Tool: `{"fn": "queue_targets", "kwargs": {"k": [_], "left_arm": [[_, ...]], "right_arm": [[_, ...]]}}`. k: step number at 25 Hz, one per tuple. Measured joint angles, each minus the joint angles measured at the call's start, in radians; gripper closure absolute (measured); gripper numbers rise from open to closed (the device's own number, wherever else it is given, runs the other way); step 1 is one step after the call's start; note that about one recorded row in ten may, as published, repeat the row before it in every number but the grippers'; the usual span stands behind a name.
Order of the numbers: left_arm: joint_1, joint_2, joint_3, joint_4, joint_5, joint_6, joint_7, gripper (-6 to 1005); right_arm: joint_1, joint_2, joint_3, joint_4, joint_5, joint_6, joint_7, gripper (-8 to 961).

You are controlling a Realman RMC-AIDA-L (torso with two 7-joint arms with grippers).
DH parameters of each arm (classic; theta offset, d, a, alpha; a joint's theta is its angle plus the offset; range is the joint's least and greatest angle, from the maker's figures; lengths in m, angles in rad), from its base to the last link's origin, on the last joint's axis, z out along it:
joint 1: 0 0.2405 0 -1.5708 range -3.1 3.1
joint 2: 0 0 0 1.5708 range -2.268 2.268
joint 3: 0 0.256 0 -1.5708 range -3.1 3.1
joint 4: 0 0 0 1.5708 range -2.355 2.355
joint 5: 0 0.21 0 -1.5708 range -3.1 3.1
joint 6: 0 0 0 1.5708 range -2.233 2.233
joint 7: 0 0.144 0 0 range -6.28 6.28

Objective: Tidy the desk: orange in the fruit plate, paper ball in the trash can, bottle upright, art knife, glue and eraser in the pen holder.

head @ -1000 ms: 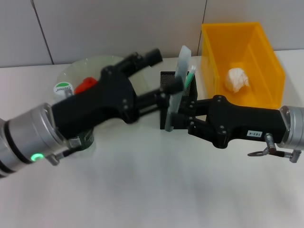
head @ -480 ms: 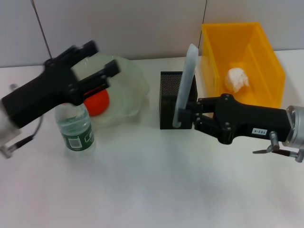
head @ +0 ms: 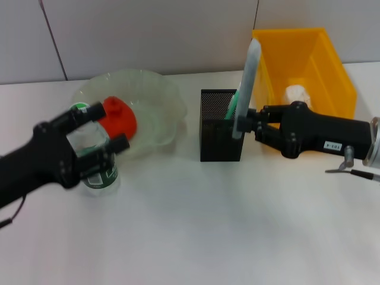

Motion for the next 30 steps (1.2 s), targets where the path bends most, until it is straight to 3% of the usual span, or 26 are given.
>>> {"fn": "queue_targets", "kwargs": {"k": [2, 10, 19, 25, 30], "left_arm": [[0.003, -0.001, 0.000, -0.001, 0.009, 0.010, 0.000, 189], [0.019, -0.041, 0.002, -0.002, 0.122, 0.137, 0.030, 189], [-0.001, -0.049, 0.006, -0.008, 0.126, 0.152, 0.022, 189], [-0.016, -0.050, 0.008, -0.009, 0.127, 0.150, 0.015, 189], [-0.017, -0.052, 0.002, -0.010, 0.145, 0.151, 0.015, 189]], "right_arm": [[0.003, 0.000, 0.001, 0.014, 0.000, 0.027, 0.014, 792], [0.046, 0.005, -0.002, 0.050, 0.001, 0.161, 0.033, 793], [0.103, 0.001, -0.016, 0.052, -0.013, 0.285, 0.100, 792], [0.128, -0.003, -0.129, 0.156, -0.136, 0.396, 0.299, 792], [0.146, -0.006, -0.169, 0.215, -0.211, 0.408, 0.424, 792]]}}
